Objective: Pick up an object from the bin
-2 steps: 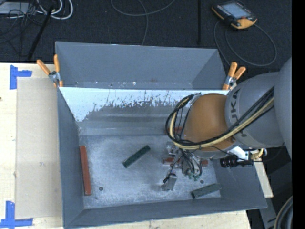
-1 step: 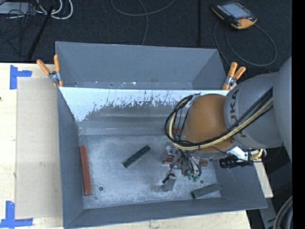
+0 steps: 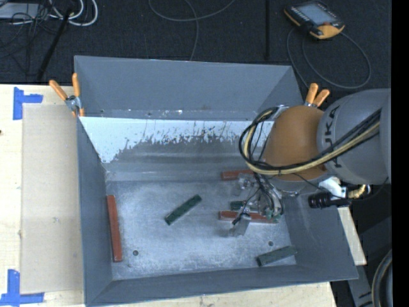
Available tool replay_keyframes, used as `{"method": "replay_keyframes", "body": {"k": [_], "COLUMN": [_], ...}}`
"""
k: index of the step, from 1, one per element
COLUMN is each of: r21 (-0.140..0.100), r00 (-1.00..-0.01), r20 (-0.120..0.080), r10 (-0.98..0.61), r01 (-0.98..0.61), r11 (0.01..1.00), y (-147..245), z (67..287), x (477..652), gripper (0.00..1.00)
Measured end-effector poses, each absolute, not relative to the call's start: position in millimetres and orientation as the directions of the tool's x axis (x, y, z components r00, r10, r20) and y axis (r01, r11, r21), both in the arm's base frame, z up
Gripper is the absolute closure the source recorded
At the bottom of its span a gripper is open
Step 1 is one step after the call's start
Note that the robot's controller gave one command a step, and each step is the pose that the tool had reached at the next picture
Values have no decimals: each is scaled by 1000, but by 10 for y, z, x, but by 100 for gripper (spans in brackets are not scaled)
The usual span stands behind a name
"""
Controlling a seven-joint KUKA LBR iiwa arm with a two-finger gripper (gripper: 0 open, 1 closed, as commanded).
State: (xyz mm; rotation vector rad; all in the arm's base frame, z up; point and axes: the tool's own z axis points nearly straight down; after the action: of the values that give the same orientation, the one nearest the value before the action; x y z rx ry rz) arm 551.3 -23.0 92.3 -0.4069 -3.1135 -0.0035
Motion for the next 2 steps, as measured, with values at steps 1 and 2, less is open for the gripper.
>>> {"method": "replay_keyframes", "body": {"k": [1, 2], "r21": [-1, 3], "r00": [-961, -924], "r20": [-2, -6], "r10": [276, 381], "r01": [276, 381], "r11": [961, 924], "y": [-696, -429], "z": [927, 716], "x": [5843, 6069], "gripper": [0, 100]}}
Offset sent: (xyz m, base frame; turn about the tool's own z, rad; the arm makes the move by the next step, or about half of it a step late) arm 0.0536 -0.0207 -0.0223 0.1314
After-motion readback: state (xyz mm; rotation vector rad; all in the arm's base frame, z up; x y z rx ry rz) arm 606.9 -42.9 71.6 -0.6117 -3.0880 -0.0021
